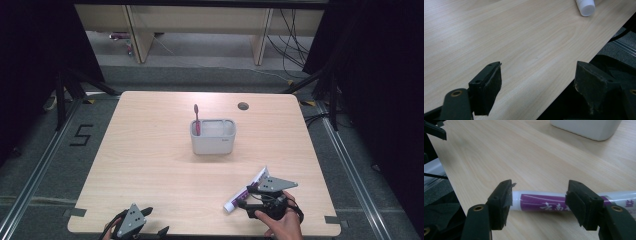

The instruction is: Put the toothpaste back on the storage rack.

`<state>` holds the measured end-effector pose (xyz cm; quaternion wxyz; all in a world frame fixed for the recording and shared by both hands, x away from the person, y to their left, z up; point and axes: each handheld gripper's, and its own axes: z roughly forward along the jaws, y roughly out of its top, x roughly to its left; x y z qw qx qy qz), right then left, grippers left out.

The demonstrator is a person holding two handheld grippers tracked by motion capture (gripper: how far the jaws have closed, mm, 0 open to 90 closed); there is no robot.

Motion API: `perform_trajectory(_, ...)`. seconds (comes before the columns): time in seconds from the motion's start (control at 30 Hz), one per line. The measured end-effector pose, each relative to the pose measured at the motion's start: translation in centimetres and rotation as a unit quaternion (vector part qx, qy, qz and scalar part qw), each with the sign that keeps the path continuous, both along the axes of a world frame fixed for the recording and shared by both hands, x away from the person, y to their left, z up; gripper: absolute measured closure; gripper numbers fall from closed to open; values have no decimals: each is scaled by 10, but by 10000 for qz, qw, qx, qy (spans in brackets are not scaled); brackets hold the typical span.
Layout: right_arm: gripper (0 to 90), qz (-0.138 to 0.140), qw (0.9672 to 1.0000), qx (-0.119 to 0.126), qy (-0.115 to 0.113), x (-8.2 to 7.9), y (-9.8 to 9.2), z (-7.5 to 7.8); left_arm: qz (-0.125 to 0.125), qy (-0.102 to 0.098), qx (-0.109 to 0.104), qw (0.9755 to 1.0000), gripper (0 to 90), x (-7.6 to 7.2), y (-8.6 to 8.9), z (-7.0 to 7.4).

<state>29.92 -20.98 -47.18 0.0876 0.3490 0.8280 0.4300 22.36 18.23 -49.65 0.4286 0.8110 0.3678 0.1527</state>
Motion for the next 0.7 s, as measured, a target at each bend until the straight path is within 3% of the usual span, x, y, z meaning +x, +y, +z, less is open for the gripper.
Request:
perform_trajectory(0.07,401,-2,10000,-20,-3,0,3,0,13,-6,-72,10000,214,0,-1,-1)
perform_trajectory(0.13,414,58,10000,-21,56,0,8,0,3,20,81,10000,215,1,0,0)
perform_trajectory(0.17,427,129,9999,-27,-44,2,10,-1,2,-1,-46,10000,214,2,-1,-1)
perform_trajectory(0.23,459,192,9997,-109,39,2,16,-1,-2,6,-39,10000,215,2,-2,-1)
perform_trajectory(0.3,495,252,9996,-133,-18,3,20,-3,-50,15,50,10000,215,2,-1,-1)
perform_trajectory(0.33,511,222,9997,-126,63,2,24,-3,-80,19,102,9999,215,2,0,-1)
perform_trajectory(0.5,585,260,9991,-318,125,5,34,-5,-40,-3,-4,10000,216,2,-1,-2)
perform_trajectory(0.6,654,356,9985,-393,106,7,39,-7,-59,-2,39,10000,218,1,0,-2)
perform_trajectory(0.63,669,377,9984,-422,38,8,41,-8,-122,-21,218,9997,218,2,2,-1)
perform_trajectory(0.7,712,427,9978,-506,10,9,45,-8,-110,-4,89,9999,218,1,0,-1)
